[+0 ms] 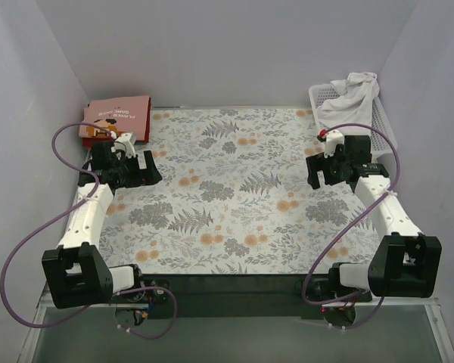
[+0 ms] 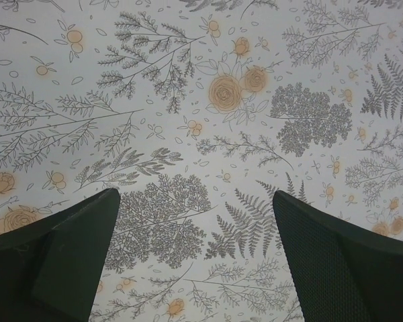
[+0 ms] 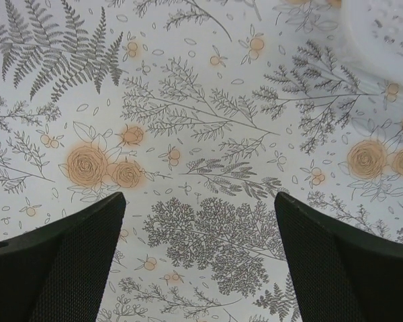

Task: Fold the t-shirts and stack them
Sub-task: Grab the tshirt from the pile

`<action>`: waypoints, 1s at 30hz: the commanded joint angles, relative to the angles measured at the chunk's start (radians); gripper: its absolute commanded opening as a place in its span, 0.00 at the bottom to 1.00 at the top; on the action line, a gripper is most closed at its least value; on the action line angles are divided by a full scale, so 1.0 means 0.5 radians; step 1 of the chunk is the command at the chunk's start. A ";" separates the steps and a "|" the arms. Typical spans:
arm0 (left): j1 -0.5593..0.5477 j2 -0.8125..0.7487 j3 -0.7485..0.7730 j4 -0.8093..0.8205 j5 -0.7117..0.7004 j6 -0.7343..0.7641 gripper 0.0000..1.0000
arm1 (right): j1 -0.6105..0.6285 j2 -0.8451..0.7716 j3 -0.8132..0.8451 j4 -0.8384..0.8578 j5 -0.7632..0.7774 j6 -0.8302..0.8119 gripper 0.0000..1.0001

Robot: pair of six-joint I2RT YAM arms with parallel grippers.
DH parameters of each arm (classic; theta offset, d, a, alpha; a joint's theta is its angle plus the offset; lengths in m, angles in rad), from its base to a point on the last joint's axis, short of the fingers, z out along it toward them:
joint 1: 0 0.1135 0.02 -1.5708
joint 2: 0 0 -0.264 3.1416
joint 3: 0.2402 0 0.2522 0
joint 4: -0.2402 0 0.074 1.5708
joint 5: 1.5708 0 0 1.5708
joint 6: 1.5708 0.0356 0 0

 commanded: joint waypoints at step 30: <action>0.002 -0.346 0.247 -0.103 0.003 -0.023 0.98 | -0.344 2.531 2.633 0.412 0.733 0.017 0.98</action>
